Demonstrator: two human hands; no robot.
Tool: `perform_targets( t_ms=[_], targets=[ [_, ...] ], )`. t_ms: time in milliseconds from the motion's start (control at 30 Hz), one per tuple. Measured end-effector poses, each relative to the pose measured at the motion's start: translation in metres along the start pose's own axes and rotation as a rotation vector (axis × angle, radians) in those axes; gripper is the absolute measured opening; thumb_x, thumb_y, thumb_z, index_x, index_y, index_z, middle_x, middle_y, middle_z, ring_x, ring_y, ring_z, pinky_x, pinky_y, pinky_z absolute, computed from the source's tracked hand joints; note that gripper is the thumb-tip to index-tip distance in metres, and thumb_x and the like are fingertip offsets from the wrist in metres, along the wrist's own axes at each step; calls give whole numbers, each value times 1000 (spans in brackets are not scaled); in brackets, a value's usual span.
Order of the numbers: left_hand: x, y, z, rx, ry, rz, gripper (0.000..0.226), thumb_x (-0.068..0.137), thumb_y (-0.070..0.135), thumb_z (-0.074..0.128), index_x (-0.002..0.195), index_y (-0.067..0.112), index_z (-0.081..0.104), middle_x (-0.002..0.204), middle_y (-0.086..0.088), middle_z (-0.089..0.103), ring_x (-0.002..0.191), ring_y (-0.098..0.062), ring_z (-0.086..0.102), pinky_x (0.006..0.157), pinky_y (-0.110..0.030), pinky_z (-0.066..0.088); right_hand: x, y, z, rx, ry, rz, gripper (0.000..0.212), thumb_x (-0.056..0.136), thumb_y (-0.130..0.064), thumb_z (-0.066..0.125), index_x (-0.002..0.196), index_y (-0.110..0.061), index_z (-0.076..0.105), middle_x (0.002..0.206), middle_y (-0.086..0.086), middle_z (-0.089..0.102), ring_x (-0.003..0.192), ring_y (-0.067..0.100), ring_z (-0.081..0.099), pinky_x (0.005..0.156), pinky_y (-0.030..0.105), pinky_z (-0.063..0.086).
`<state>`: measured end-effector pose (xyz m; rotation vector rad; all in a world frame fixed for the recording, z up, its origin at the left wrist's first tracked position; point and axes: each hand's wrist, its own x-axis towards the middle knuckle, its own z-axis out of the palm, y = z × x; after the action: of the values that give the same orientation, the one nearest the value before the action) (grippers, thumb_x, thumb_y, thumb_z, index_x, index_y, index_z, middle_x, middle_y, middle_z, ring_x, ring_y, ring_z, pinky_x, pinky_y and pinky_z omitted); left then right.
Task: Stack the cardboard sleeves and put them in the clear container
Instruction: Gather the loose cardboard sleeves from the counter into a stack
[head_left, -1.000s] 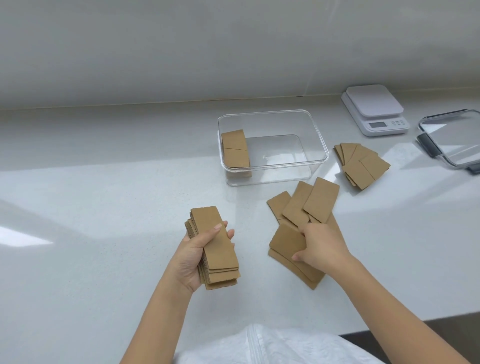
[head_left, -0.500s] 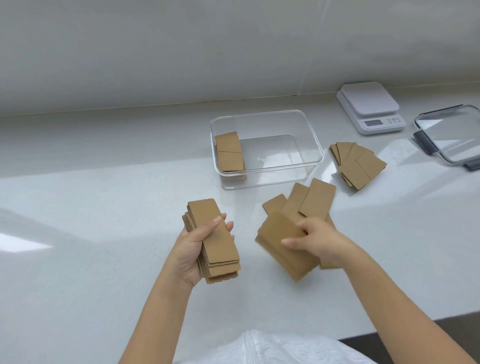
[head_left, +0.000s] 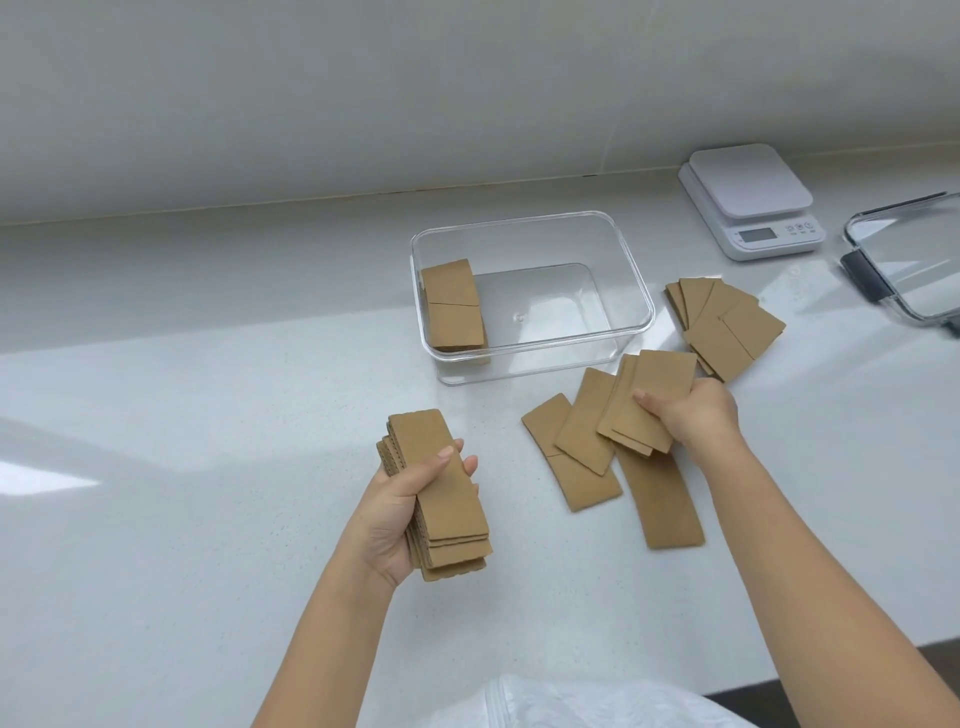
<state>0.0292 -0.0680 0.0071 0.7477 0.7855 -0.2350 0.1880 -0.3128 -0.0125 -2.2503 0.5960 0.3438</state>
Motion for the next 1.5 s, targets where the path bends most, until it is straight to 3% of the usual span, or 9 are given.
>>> perform_targets(
  t_ms=[200, 333, 433, 567, 700, 867, 1133, 1300, 1500],
  targets=[
    [4, 2, 1, -12, -8, 7, 46, 62, 15, 72, 107, 6, 65, 88, -14, 74, 76, -23, 69, 62, -33, 59, 0, -7, -2, 110, -11, 19, 43, 76, -18, 77, 111, 1, 61, 114, 14, 65, 106, 31, 60, 77, 30, 45],
    [2, 1, -2, 6, -15, 12, 46, 64, 16, 71, 108, 7, 65, 86, -14, 75, 73, -23, 69, 64, -33, 60, -1, -8, -17, 517, -219, 169, 39, 82, -8, 69, 118, -3, 56, 105, 10, 65, 79, 18, 62, 57, 32, 59],
    [2, 3, -6, -4, -19, 24, 43, 65, 16, 70, 106, 7, 65, 82, -13, 75, 68, -22, 69, 64, -33, 59, -4, -5, -37, 567, -381, 139, 28, 86, -8, 63, 114, -5, 57, 95, 7, 67, 83, 19, 64, 57, 30, 59],
    [0, 4, -7, -13, -32, 50, 41, 64, 16, 71, 104, 7, 66, 82, -12, 75, 72, -21, 70, 64, -33, 60, -13, 9, -54, 285, -500, 14, 36, 82, -4, 66, 117, 1, 59, 108, 17, 68, 90, 27, 66, 79, 34, 57],
    [-4, 1, -5, -13, -55, 60, 37, 67, 14, 70, 103, 6, 65, 81, -8, 76, 75, -19, 71, 67, -34, 59, -23, 26, -46, -12, -439, -24, 36, 75, -5, 76, 109, 2, 64, 103, 19, 70, 89, 31, 67, 71, 33, 53],
    [-8, -2, -3, -1, -64, 65, 28, 72, 11, 68, 100, 7, 65, 81, -7, 77, 78, -19, 71, 72, -37, 58, -32, 39, -23, -210, -244, -37, 22, 74, -16, 77, 92, -8, 67, 100, 16, 71, 92, 33, 66, 85, 44, 55],
    [-12, -1, -3, 6, -73, 79, 21, 78, 9, 65, 99, 8, 65, 80, -5, 77, 76, -17, 72, 76, -38, 57, -46, 29, -12, -371, -172, -84, 37, 82, -22, 68, 109, -1, 54, 114, 18, 61, 102, 33, 57, 81, 37, 47],
    [-14, 0, -4, -21, -88, 91, 21, 79, 9, 66, 100, 8, 64, 83, -4, 77, 83, -20, 71, 78, -41, 56, -50, 22, -22, -192, -249, -63, 35, 85, -15, 66, 114, -4, 50, 115, 15, 59, 95, 29, 55, 79, 37, 49],
    [-19, -2, 1, -21, -104, 96, 51, 65, 23, 73, 112, 7, 61, 97, -5, 74, 85, -20, 72, 70, -38, 59, -82, -24, -41, 448, -652, -198, 31, 89, 0, 55, 118, -8, 56, 106, 7, 69, 91, 19, 67, 74, 30, 57]
  ],
)
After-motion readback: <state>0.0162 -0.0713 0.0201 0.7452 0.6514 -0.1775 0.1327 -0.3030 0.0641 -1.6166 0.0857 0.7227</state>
